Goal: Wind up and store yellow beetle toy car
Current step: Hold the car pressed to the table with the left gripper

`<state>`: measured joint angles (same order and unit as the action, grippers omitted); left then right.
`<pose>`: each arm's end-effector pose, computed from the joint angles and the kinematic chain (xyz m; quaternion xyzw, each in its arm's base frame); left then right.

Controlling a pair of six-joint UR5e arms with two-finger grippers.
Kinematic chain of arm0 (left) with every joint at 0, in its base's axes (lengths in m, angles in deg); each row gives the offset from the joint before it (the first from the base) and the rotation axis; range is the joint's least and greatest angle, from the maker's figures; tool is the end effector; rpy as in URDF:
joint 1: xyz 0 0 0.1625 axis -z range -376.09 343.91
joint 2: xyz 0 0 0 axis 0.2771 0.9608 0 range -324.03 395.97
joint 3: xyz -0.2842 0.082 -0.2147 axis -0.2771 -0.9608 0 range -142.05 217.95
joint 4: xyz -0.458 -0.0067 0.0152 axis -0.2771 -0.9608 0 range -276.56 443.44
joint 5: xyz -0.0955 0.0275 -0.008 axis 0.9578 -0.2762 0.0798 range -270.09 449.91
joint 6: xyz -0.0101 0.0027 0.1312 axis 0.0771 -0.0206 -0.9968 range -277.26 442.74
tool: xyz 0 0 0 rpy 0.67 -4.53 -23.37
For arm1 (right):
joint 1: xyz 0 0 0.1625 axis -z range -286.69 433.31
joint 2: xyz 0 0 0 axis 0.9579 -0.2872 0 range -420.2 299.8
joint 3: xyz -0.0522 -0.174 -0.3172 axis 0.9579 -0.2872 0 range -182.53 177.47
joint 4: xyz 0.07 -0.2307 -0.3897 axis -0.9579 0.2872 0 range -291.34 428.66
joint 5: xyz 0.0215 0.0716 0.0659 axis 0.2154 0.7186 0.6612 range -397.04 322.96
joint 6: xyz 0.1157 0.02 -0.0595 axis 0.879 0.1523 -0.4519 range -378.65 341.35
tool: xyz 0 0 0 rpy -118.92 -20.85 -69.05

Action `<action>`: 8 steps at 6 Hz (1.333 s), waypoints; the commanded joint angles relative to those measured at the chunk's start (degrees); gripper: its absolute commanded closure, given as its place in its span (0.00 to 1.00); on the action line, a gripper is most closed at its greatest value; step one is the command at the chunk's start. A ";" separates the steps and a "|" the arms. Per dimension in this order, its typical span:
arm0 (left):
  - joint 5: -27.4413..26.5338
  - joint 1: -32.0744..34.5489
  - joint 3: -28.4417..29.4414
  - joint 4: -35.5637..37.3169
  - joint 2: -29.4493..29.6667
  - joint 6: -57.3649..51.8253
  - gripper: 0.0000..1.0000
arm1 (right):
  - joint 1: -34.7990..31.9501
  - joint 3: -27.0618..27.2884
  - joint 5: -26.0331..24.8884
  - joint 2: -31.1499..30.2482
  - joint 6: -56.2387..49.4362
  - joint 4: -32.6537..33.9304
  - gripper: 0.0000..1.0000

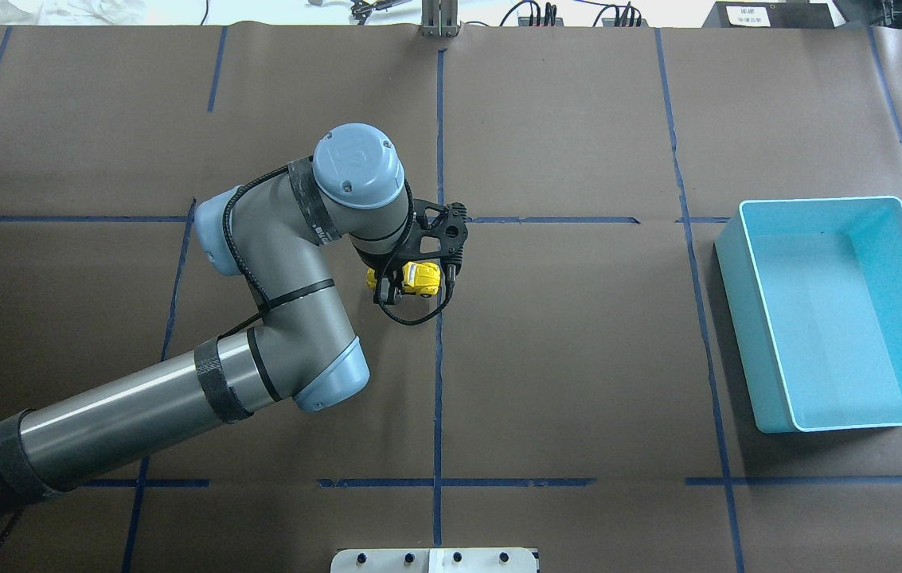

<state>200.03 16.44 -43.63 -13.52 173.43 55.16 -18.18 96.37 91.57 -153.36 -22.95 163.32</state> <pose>0.6001 -0.4872 0.1476 0.3303 0.2546 0.6629 0.6218 0.0646 -0.5161 0.5846 0.0255 -0.3297 -0.0263 0.9434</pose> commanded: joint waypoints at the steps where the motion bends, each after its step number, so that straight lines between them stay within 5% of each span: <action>1: 0.18 0.17 -1.03 -7.82 -3.22 4.60 0.99 | 0.00 0.06 -0.02 0.00 -0.01 0.00 0.00; 8: 3.69 -0.27 1.25 -15.10 -4.74 5.08 0.99 | 0.00 0.06 -0.02 0.00 -0.01 0.00 0.00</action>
<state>203.32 16.19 -42.51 -28.37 168.76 60.22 -18.18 96.43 91.54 -153.36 -22.96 163.32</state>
